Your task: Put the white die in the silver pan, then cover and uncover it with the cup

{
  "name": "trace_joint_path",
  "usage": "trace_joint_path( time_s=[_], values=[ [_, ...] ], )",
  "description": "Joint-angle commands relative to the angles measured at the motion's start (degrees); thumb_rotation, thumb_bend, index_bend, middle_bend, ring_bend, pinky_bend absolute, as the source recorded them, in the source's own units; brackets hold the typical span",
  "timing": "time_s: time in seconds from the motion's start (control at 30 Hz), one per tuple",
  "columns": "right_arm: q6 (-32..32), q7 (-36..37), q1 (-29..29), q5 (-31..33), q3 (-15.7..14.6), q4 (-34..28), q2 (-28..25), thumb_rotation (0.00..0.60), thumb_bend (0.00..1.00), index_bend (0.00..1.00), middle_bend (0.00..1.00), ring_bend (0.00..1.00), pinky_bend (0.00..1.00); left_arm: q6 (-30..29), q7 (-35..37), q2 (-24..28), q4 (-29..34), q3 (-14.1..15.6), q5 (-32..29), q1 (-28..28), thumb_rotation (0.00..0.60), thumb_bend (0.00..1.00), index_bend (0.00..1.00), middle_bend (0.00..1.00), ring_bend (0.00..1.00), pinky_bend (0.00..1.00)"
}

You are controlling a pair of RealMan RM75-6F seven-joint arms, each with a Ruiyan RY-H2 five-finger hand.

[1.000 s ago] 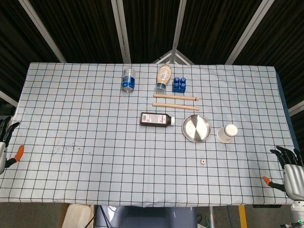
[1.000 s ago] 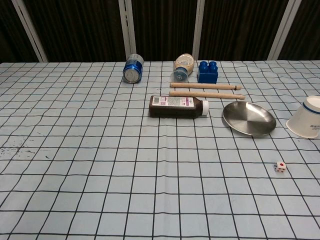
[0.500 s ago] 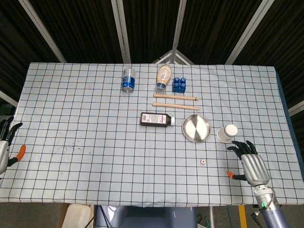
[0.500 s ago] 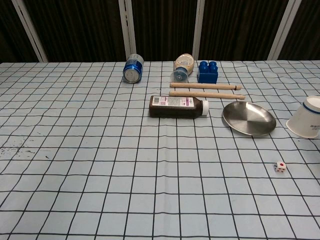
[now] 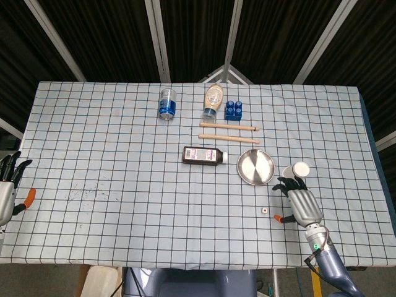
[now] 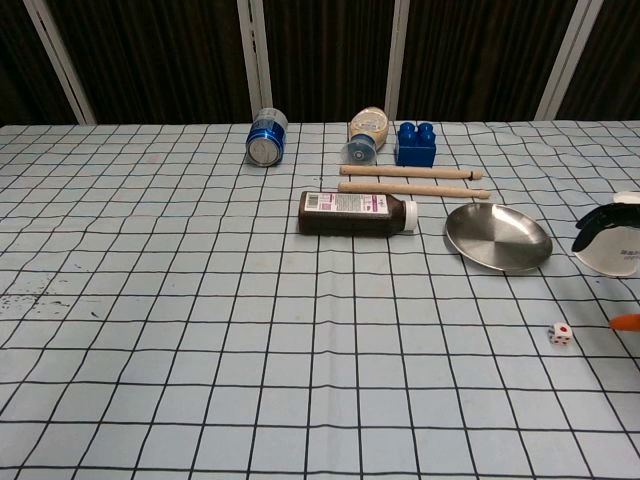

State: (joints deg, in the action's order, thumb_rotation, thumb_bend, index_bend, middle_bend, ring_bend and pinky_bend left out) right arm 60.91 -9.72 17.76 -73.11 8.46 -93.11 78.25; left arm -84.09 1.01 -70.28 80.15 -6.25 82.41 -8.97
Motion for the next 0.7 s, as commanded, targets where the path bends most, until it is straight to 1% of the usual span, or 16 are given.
trace_joint_path(
  time_s=[0.03, 0.13, 0.3, 0.7],
  values=[
    [-0.69, -0.45, 0.66, 0.76, -0.08, 0.71, 1.19, 0.600, 0.02, 0.35, 0.17, 0.14, 0.00, -0.15, 0.10, -0.01, -0.01, -0.16, -0.19, 0.05, 0.600, 0.55, 0.15, 0.00, 0.00, 0.10],
    [-0.94, -0.66, 1.13, 1.11, -0.08, 1.10, 1.91, 0.600, 0.03, 0.36, 0.17, 0.14, 0.00, -0.10, 0.14, 0.00, -0.05, -0.16, -0.25, 0.06, 0.600, 0.55, 0.15, 0.00, 0.00, 0.10],
    [-0.72, -1.51, 1.65, 1.24, -0.38, 1.55, 2.63, 0.600, 0.07, 0.41, 0.17, 0.14, 0.00, -0.11, 0.06, 0.00, -0.04, -0.06, -0.11, 0.04, 0.600, 0.55, 0.15, 0.00, 0.00, 0.10],
    [-1.24, -0.66, 1.93, 2.44, -1.42, 3.64, 4.89, 0.600, 0.07, 0.46, 0.17, 0.14, 0.00, 0.02, -0.20, -0.07, -0.08, -0.07, -0.25, -0.02, 0.600, 0.55, 0.16, 0.00, 0.00, 0.10]
  ],
)
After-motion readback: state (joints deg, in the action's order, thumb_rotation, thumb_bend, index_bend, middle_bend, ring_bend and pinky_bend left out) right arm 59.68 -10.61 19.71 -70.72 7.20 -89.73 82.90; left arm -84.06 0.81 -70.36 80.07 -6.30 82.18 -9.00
